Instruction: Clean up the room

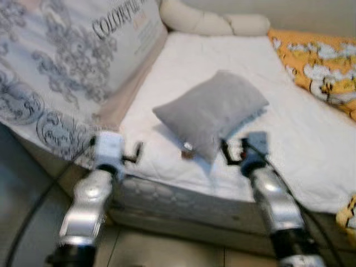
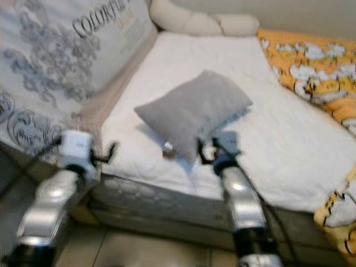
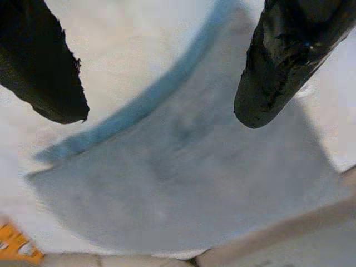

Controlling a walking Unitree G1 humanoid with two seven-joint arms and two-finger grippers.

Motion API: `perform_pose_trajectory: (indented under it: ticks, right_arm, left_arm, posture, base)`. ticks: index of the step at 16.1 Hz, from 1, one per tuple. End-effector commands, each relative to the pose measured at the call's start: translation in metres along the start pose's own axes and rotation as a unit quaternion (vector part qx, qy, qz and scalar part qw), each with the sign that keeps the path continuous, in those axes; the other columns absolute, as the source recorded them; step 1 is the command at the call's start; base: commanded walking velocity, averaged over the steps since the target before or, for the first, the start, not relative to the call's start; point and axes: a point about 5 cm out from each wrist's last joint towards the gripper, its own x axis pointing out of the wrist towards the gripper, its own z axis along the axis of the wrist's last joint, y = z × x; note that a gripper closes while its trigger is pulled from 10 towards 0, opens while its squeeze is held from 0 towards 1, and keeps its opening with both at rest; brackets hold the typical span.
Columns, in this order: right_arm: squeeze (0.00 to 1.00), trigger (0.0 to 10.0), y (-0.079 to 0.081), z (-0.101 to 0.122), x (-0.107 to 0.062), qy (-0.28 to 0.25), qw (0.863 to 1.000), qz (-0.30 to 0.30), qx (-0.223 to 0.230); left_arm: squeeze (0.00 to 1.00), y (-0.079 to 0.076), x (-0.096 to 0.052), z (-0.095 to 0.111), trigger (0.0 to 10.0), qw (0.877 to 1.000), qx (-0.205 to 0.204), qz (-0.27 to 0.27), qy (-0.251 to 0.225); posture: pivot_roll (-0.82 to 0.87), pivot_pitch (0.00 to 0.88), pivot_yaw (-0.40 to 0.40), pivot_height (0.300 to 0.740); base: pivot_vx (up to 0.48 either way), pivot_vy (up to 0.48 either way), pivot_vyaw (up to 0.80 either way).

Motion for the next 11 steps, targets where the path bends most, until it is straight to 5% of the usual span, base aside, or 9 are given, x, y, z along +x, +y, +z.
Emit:
perform_pose_trajectory:
  ticks: [1,5,11]
  right_arm:
    - [0.00,10.0,0.0084,0.0037,0.0024,-0.007,1.000,0.010,0.007]
    - [0.00,10.0,0.0083,0.0032,0.0035,-0.003,1.000,0.008,0.007]
    - [0.00,10.0,0.0096,0.0035,0.0036,-0.005,1.000,0.007,0.006]
  left_arm:
    - [0.40,0.0105,-0.0005,0.0056,10.0,1.000,0.008,0.014,-0.009]
    - [0.39,0.0130,-0.0010,0.0061,10.0,1.000,0.010,0.016,-0.008]
    - [0.40,0.0164,-0.0017,0.0067,10.0,1.000,0.011,0.019,-0.007]
  posture:
    - [0.00,0.000,0.001,0.740]
    - [0.00,0.000,0.003,0.740]
    - [0.00,0.000,0.005,0.740]
  base:
    - [0.289,0.000,0.00]
    - [0.292,0.000,-0.60]
    - [0.291,0.000,0.00]
